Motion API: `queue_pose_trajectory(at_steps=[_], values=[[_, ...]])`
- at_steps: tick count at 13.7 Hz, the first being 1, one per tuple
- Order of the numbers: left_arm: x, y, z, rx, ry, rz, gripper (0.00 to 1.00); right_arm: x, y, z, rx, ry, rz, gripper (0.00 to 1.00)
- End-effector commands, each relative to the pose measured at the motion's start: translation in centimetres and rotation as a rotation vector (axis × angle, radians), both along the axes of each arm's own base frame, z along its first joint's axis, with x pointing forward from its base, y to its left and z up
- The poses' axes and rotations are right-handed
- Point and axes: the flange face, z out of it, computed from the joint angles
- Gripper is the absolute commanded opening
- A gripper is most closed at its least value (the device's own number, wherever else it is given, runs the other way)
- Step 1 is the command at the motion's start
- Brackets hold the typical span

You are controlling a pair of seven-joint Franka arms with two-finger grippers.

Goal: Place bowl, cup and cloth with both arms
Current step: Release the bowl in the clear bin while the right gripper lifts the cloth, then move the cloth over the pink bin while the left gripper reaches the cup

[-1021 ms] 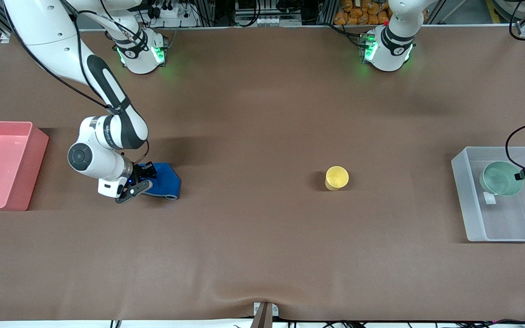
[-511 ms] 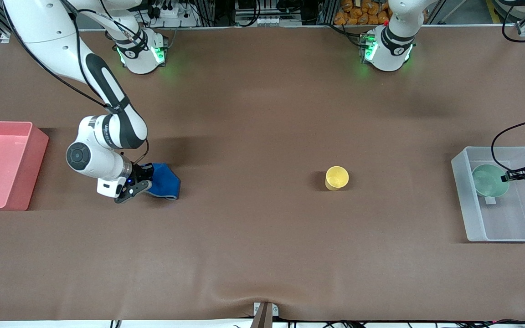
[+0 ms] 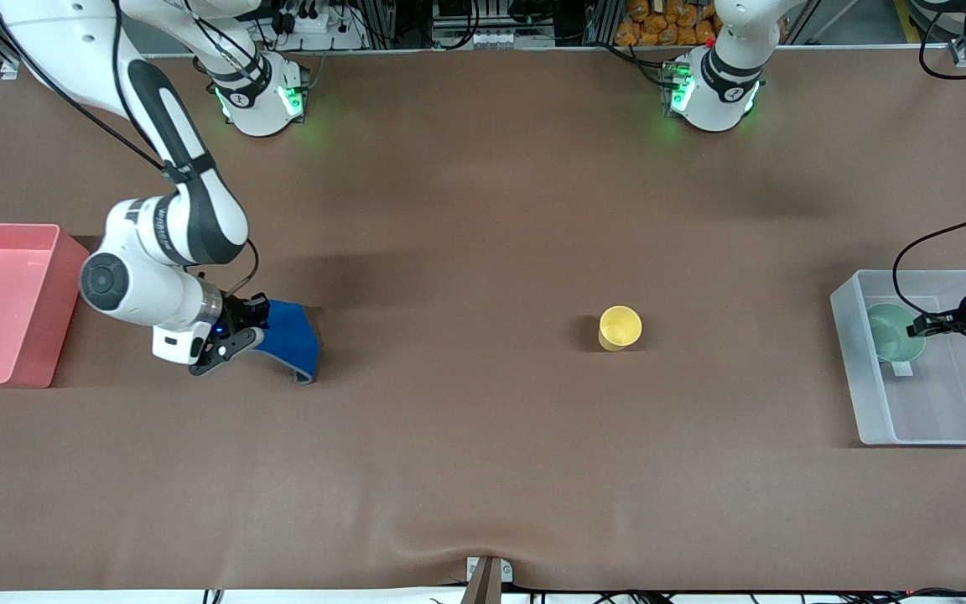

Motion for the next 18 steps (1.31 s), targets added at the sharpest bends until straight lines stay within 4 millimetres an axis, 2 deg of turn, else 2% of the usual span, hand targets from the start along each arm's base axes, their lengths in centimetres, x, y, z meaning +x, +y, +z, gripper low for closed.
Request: queue_pose_trajectory(at_steps=[1,3,4,5,7,9,10,12,14,18], values=[[1.3,0.5,4.9,0.043,-0.043,-0.039,1.00,2.0,0.0,4.2,0.030,0.004,0.002,0.00],[2.8,-0.2,7.7,0.069,-0.040,-0.078,1.00,2.9,0.2,6.0,0.031,-0.010,0.011,0.00],[3.7,-1.3,9.0,0.069,-0.044,-0.098,1.00,3.4,0.1,7.0,0.030,-0.025,0.011,0.00],[4.9,-3.2,10.7,0.067,-0.057,-0.120,1.00,3.8,0.2,7.7,0.031,-0.036,0.013,0.00],[5.7,-5.4,12.5,0.053,-0.067,-0.070,1.00,4.7,0.2,9.4,0.035,-0.065,0.012,0.00],[7.1,-10.0,14.3,0.020,-0.092,-0.015,1.00,5.3,0.4,11.3,0.031,-0.083,0.022,0.00],[7.4,-12.0,14.6,0.008,-0.073,0.025,1.00,5.7,-0.1,12.2,0.010,-0.098,0.031,0.00],[7.7,-17.1,15.4,-0.021,-0.024,0.073,1.00,6.1,-1.7,14.3,-0.020,-0.099,0.029,0.00],[7.9,-21.3,15.6,-0.036,0.009,0.086,1.00,6.3,-4.4,16.2,-0.022,-0.072,-0.002,0.00],[7.3,-30.0,14.4,0.013,0.076,0.148,1.00,5.8,-10.5,19.9,-0.026,-0.041,-0.083,0.00]])
